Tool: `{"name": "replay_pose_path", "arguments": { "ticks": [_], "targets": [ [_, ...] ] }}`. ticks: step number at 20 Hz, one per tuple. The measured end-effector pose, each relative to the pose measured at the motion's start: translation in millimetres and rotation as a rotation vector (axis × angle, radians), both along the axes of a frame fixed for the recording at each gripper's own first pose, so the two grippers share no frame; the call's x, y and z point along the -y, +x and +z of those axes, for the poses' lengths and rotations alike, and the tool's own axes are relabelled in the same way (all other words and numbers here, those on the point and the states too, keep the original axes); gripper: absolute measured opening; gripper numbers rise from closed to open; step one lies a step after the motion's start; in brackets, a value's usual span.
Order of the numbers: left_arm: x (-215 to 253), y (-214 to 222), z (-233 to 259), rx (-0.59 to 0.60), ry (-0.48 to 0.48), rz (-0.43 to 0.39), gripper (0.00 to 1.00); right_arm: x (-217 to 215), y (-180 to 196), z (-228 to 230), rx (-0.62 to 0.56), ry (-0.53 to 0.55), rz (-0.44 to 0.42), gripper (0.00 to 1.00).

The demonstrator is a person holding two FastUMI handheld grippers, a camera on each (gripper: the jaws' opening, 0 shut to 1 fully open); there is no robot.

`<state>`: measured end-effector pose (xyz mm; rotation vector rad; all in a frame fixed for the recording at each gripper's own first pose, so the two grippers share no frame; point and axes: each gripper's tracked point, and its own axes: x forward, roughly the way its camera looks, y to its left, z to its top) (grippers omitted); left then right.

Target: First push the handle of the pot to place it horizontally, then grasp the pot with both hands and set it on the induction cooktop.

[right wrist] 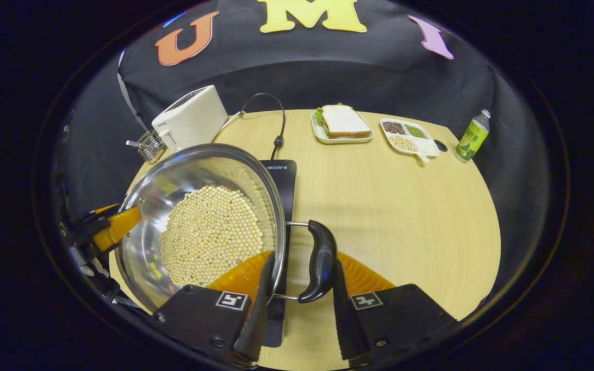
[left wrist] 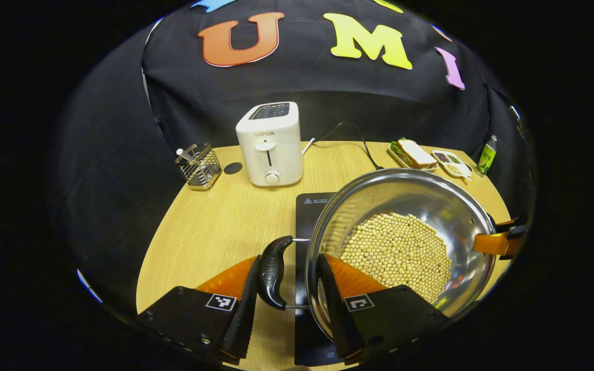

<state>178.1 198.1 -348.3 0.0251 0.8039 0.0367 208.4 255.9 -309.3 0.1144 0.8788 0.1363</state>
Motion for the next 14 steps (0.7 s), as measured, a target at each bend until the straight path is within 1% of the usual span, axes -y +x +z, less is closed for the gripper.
{"name": "replay_pose_path", "arguments": {
  "ticks": [1,2,3,4,5,6,8,11,14],
  "targets": [
    [-4.2,0.6,4.7,0.034,0.009,0.009,0.64,3.3,-0.5,0.2,0.019,-0.012,0.005,0.59],
    [-13.9,2.1,15.4,0.074,0.04,0.028,0.69,7.8,-1.2,7.6,0.066,-0.024,0.005,0.72],
    [-20.1,0.4,27.2,0.112,0.063,0.043,0.89,11.9,1.4,17.6,0.136,-0.058,0.021,0.77],
    [-22.8,-1.8,38.8,0.146,0.075,0.049,0.98,20.6,4.6,35.8,0.228,-0.109,0.034,0.8],
    [-26.1,-6.7,49.7,0.177,0.091,0.064,0.96,24.9,2.8,53.1,0.294,-0.149,0.049,0.8],
    [-28.3,-11.2,62.3,0.215,0.105,0.075,0.96,24.9,-2.7,68.3,0.34,-0.163,0.074,0.82],
    [-24.9,-22.5,88.8,0.29,0.12,0.093,0.96,28.6,-18.3,93.6,0.401,-0.151,0.093,0.94],
    [-8.3,-51.3,137.4,0.398,0.149,0.114,0.96,51.4,-45.7,120.5,0.446,-0.091,0.07,0.94],
    [36.7,-92.4,192.3,0.5,0.166,0.117,0.96,91.7,-81.3,153.7,0.538,-0.062,0.049,0.94]
  ]
}}
